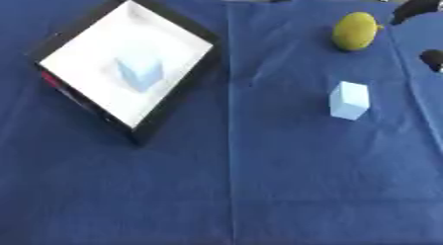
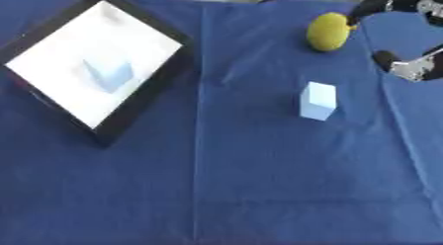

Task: Pick up objects on the table and place them in the box.

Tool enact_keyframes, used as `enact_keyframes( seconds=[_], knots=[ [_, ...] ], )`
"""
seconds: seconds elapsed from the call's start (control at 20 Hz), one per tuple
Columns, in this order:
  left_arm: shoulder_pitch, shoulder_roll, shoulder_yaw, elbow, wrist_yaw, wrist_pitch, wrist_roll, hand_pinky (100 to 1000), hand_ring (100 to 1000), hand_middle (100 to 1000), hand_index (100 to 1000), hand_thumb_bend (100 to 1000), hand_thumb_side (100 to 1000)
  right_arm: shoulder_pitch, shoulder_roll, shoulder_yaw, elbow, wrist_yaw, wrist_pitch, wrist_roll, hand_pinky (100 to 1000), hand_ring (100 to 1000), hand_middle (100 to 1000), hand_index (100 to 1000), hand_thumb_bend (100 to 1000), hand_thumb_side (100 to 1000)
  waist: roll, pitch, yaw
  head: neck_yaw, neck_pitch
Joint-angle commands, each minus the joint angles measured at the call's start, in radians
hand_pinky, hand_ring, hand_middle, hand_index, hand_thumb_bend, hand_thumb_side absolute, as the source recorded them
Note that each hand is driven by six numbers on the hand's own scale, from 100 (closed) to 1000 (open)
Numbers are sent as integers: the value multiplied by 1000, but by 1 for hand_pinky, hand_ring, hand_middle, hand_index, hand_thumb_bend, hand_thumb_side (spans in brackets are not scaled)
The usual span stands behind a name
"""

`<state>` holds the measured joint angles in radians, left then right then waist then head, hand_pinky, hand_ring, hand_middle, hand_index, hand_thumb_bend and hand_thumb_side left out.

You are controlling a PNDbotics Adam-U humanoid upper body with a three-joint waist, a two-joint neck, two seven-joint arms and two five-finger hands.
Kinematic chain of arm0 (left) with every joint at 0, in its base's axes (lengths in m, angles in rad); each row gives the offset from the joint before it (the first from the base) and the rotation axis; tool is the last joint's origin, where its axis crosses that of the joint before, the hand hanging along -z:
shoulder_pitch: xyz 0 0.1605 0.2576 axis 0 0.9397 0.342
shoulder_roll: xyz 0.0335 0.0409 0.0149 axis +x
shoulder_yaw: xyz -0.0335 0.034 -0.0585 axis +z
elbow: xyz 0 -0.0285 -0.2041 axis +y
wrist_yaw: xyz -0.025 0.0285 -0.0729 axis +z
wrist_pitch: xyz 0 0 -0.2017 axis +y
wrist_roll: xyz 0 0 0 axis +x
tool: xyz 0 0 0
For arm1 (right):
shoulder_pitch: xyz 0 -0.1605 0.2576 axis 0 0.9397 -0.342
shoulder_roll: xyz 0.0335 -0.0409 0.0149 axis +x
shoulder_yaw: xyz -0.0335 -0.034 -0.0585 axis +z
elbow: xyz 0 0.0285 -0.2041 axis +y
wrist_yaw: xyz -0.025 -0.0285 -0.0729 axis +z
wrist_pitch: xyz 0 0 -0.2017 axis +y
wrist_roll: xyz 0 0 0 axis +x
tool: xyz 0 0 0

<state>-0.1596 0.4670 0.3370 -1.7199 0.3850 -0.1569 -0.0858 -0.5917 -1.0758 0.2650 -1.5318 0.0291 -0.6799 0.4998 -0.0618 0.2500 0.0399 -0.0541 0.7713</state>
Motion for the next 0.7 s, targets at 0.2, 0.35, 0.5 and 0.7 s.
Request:
enact_keyframes(
  seconds=[0.2,0.35,0.5,0.7],
  knots=[
    [-10,29,1,-6,2,2,-9,572,884,760,681,100,647,-47,34,25,14,15,-104,207,1000,897,787,929,100,416,11,-6,-2,-3,-1],
    [-8,30,0,-6,1,4,-12,572,884,760,679,100,647,-57,80,25,40,41,-59,209,1000,895,775,933,108,397,9,-7,-7,-3,-1],
    [-7,31,0,-6,0,6,-13,573,885,761,678,100,648,-56,123,27,48,61,-11,209,1000,903,775,937,216,512,8,-8,-11,-1,-1],
    [-5,35,0,-4,1,4,-14,573,887,761,677,100,649,-50,164,31,51,90,34,226,1000,907,775,932,359,706,5,-9,-17,2,-1]
  ],
)
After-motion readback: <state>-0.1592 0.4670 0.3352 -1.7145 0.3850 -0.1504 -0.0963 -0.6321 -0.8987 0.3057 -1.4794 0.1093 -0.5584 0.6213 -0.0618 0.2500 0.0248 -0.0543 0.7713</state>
